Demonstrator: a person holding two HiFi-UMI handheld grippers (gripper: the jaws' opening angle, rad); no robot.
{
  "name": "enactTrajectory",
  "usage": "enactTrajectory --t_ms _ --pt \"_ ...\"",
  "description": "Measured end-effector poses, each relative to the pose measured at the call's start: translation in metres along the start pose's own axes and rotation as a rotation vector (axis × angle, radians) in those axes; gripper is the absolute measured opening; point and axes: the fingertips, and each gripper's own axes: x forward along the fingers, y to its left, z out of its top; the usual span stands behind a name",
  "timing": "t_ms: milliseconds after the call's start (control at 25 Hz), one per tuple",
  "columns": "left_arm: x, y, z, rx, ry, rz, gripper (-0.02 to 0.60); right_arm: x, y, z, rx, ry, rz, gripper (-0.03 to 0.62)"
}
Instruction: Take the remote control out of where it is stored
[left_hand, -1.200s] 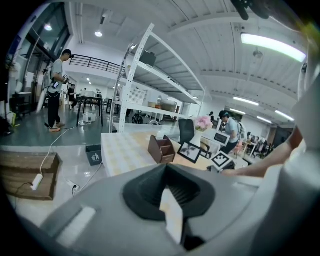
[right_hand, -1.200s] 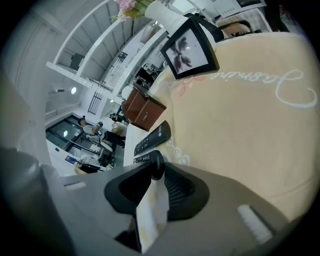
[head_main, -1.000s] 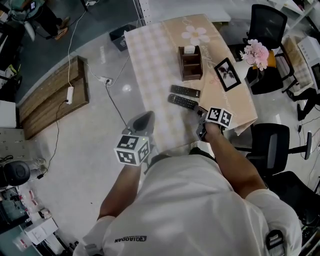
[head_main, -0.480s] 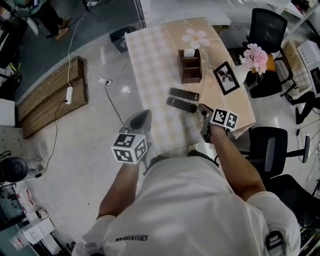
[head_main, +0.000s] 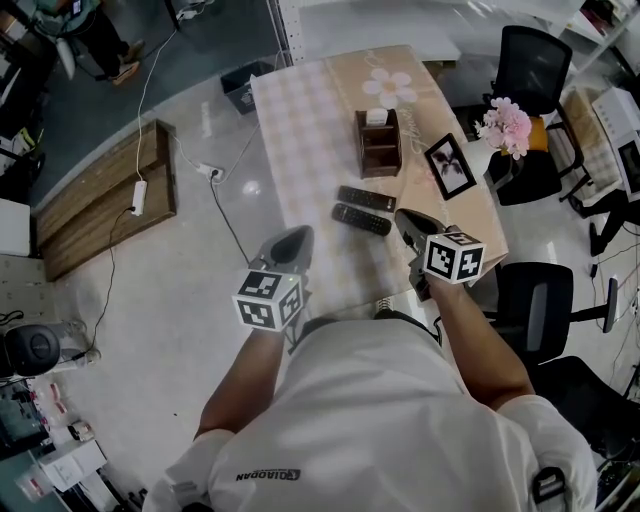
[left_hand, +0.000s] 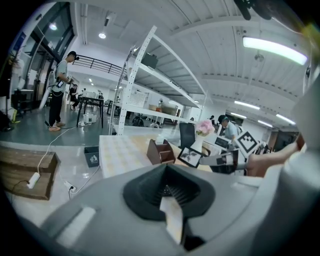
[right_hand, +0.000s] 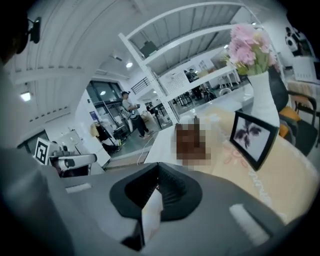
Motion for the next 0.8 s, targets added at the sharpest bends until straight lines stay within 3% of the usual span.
enactTrajectory --t_ms 160,280,800 --pt "0.004 -0.005 0.002 0.016 -0.004 -0.005 0.005 -0.006 0.006 0.006 -0.207 0.006 -0.027 0.005" --pt "0.006 -0.008 0.004 0.035 -0.006 -0.003 0.004 -0.008 0.008 0.007 -0.285 0.017 -0.032 0.005" --pt "0.015 -0.016 0.004 0.047 0.004 -0.004 0.003 -0.001 0.003 0.016 -0.281 0.023 0.012 0.005"
